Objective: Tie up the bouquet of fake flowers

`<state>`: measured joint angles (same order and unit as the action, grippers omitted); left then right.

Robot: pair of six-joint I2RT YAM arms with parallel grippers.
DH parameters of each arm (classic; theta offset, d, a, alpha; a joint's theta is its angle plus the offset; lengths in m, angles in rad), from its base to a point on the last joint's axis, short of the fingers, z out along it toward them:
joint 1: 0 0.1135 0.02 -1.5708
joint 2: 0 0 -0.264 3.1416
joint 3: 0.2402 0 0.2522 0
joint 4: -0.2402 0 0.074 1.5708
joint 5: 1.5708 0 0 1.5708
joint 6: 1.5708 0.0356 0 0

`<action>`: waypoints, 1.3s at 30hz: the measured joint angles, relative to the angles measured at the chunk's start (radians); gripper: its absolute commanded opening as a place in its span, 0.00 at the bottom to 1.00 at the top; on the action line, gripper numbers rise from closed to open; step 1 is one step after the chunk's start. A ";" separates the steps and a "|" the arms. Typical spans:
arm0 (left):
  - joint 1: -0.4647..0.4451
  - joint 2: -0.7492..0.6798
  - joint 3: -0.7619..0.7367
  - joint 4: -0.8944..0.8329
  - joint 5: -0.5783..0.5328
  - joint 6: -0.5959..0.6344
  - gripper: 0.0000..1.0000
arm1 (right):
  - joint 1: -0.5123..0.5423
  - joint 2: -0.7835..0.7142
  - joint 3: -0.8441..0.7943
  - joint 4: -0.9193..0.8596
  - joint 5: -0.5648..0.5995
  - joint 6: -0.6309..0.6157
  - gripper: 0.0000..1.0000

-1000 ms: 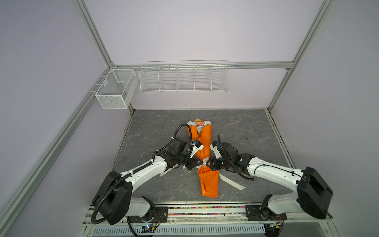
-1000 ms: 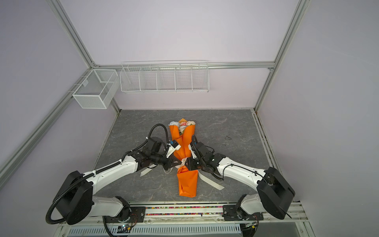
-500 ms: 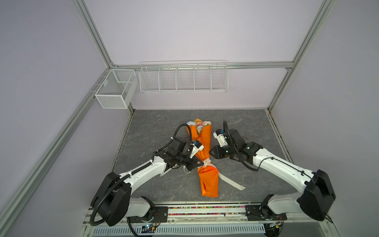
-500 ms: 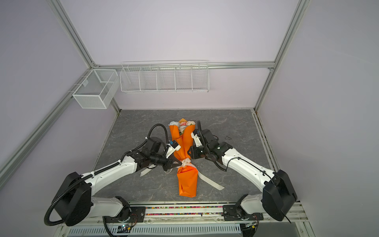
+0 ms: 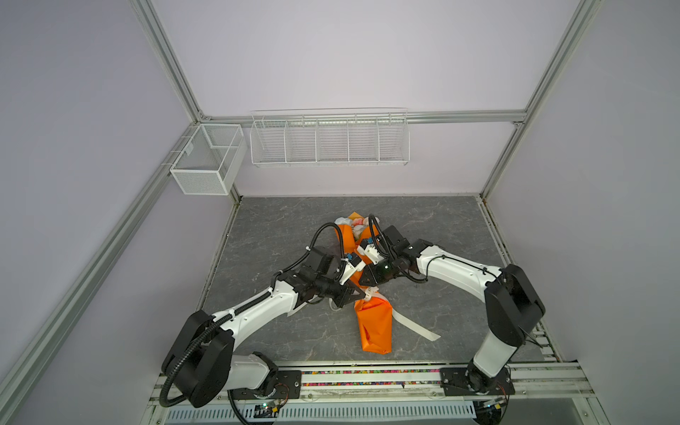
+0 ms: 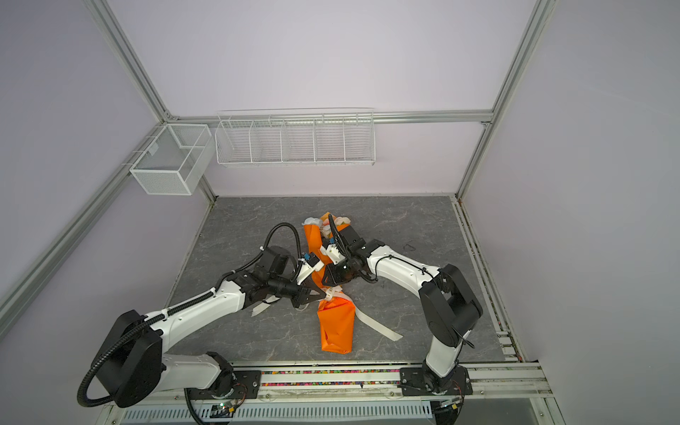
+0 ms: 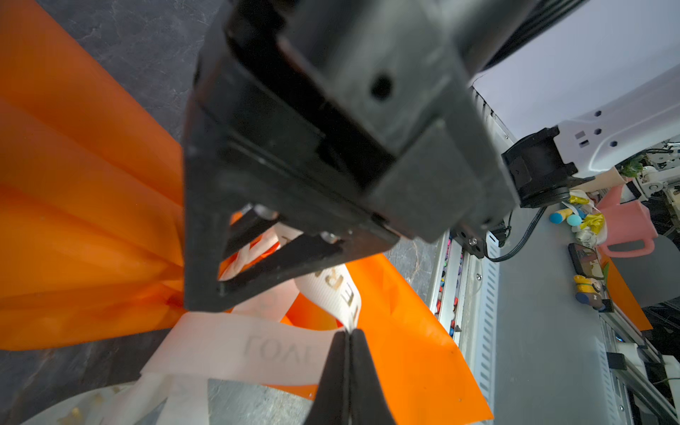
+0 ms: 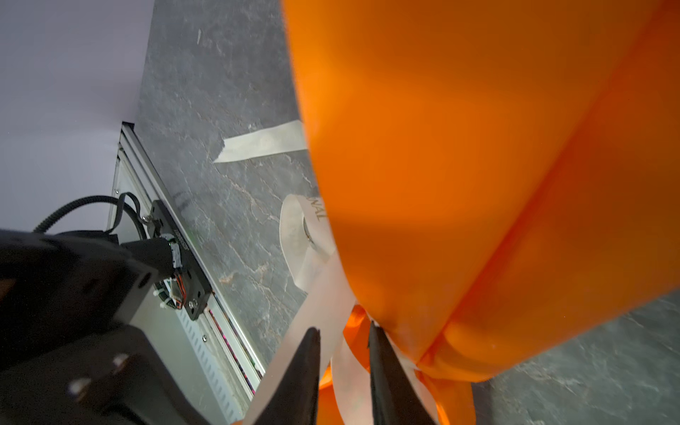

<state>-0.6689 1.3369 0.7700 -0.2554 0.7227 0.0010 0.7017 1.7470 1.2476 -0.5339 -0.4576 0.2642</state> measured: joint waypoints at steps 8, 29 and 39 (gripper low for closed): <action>0.000 0.000 0.000 -0.008 -0.008 0.000 0.00 | 0.000 0.000 0.025 -0.122 -0.032 -0.089 0.31; 0.000 0.009 0.000 -0.013 -0.007 0.000 0.00 | 0.021 0.109 0.142 -0.295 0.002 -0.237 0.44; 0.000 0.009 0.000 -0.013 -0.006 0.000 0.00 | 0.046 0.142 0.190 -0.330 0.076 -0.276 0.46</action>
<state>-0.6689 1.3457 0.7700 -0.2680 0.7166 0.0010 0.7479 1.8885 1.4376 -0.8635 -0.3813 -0.0116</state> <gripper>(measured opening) 0.047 0.464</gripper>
